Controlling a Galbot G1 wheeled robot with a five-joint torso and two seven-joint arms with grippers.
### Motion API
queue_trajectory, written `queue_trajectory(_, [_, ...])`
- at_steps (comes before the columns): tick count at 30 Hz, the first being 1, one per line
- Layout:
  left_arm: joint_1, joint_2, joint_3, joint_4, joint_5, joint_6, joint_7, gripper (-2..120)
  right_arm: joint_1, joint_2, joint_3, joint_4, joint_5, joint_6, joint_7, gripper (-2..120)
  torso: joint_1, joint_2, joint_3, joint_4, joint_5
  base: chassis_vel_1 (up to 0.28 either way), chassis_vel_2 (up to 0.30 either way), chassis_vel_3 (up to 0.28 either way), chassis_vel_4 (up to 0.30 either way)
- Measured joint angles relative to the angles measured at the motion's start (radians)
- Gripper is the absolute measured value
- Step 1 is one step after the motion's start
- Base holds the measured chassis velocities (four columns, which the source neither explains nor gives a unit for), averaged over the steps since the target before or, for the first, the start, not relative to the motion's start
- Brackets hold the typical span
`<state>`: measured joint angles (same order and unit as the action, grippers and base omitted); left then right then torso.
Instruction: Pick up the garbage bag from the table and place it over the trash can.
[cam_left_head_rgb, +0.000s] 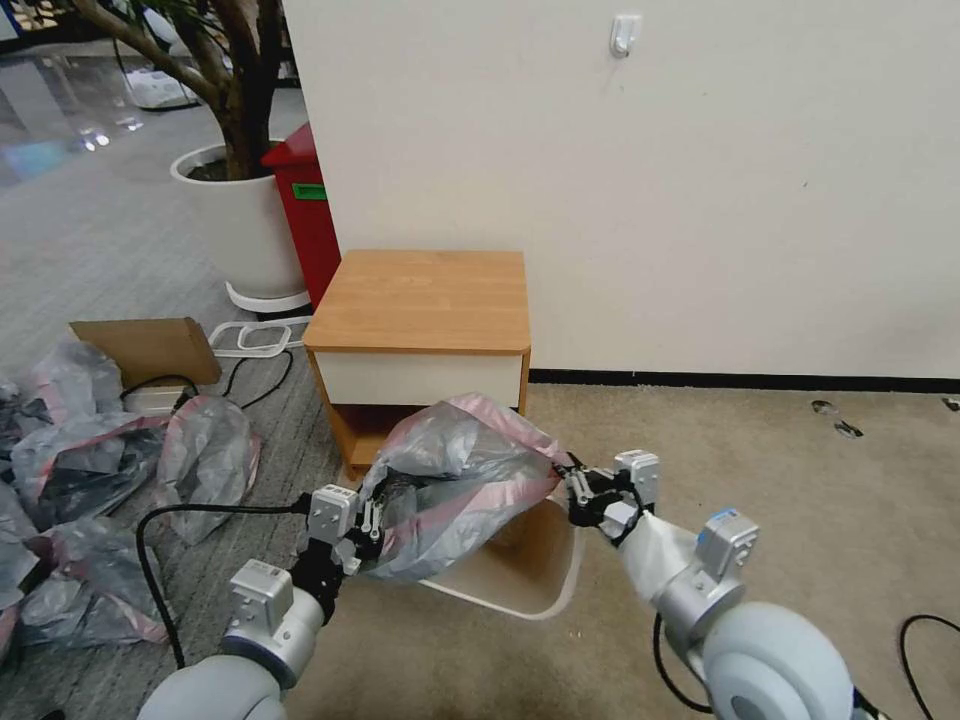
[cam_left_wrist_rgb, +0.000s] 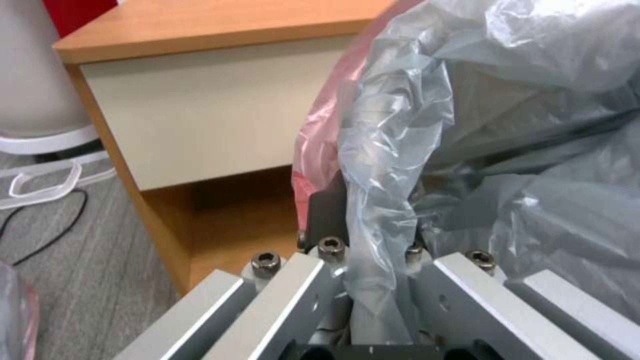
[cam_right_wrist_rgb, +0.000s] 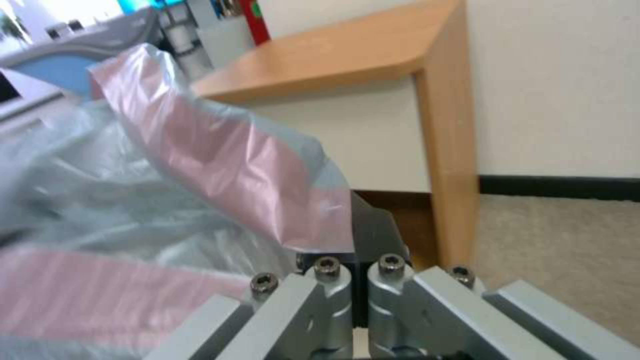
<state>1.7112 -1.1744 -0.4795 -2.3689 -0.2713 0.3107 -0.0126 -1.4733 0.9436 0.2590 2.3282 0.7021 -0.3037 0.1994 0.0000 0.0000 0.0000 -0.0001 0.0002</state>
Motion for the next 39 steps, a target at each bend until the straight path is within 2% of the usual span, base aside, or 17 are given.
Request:
queue_trajectory(12, [-0.019, -0.006, -0.003, 0.001, -0.046, -0.015, -0.001, 0, -0.073, -0.109, 0.111, -0.005, 0.001, -0.023, -0.005, 0, 0.0, 0.0, 0.0, 0.0, -0.0001, 0.0, 0.0, 0.0, 0.0])
queue_trajectory(15, [-0.025, -0.011, -0.003, 0.005, -0.057, -0.015, -0.004, 0, -0.099, -0.134, 0.136, -0.003, 0.002, -0.029, -0.008, 4, 0.0, 0.0, 0.0, 0.0, -0.0001, 0.0, 0.0, 0.0, 0.0])
queue_trajectory(17, [-0.033, -0.017, -0.003, 0.007, -0.068, -0.015, -0.007, 0, -0.132, -0.162, 0.161, 0.005, 0.002, -0.037, -0.023, 15, 0.0, 0.0, 0.0, 0.0, -0.0001, 0.0, 0.0, 0.0, 0.0])
queue_trajectory(19, [-0.034, -0.019, -0.003, 0.007, -0.07, -0.014, -0.007, 0, -0.144, -0.173, 0.169, 0.007, 0.0, -0.04, -0.034, 18, 0.0, 0.0, 0.0, 0.0, -0.0001, 0.0, 0.0, 0.0, 0.0])
queue_trajectory(21, [-0.036, -0.023, 0.0, 0.005, -0.075, -0.013, -0.008, 0, -0.173, -0.209, 0.187, 0.017, -0.004, -0.05, -0.051, 30, 0.0, 0.0, 0.0, 0.0, -0.0001, 0.0, 0.0, 0.0, 0.0])
queue_trajectory(23, [-0.036, -0.024, 0.001, 0.004, -0.077, -0.013, -0.008, 0, -0.18, -0.219, 0.19, 0.02, -0.005, -0.054, -0.053, 33, 0.0, 0.0, 0.0, 0.0, -0.0001, 0.0, 0.0, 0.0, 0.0])
queue_trajectory(26, [-0.038, -0.034, 0.003, -0.001, -0.092, -0.011, -0.008, 0, -0.198, -0.244, 0.199, 0.027, -0.011, -0.076, -0.056, 46, 0.0, 0.0, 0.0, 0.0001, -0.0002, 0.0, 0.0, 0.0, 0.0])
queue_trajectory(30, [-0.039, -0.041, 0.005, -0.01, -0.117, -0.006, -0.01, 0, -0.202, -0.243, 0.202, 0.019, -0.023, -0.088, -0.052, 60, 0.0, 0.0, 0.0, 0.0001, -0.0002, 0.0, 0.0, 0.0, 0.0])
queue_trajectory(33, [-0.039, -0.042, 0.005, -0.025, -0.196, 0.017, -0.023, 0, -0.193, -0.223, 0.202, -0.003, -0.031, -0.089, -0.037, 73, 0.0, 0.0, 0.0, 0.0, -0.0001, 0.0, 0.0, 0.0, 0.0])
queue_trajectory(34, [-0.039, -0.042, 0.005, -0.025, -0.196, 0.017, -0.023, 0, -0.193, -0.223, 0.202, -0.003, -0.031, -0.089, -0.037, 73, 0.0, 0.0, 0.0, 0.0, -0.0001, 0.0, 0.0, 0.0, 0.0])
queue_trajectory(37, [-0.039, -0.042, 0.005, -0.028, -0.227, 0.027, -0.029, 0, -0.175, -0.192, 0.201, -0.03, -0.032, -0.089, -0.027, 89, 0.0, 0.0, 0.0, 0.0, -0.0001, 0.0, 0.0, 0.0, 0.0])
queue_trajectory(39, [-0.039, -0.041, 0.004, -0.028, -0.234, 0.029, -0.033, 0, -0.174, -0.182, 0.202, -0.036, -0.039, -0.088, -0.026, 93, 0.0, 0.0, 0.0, 0.0001, -0.0001, 0.0, 0.0, 0.0, 0.0])
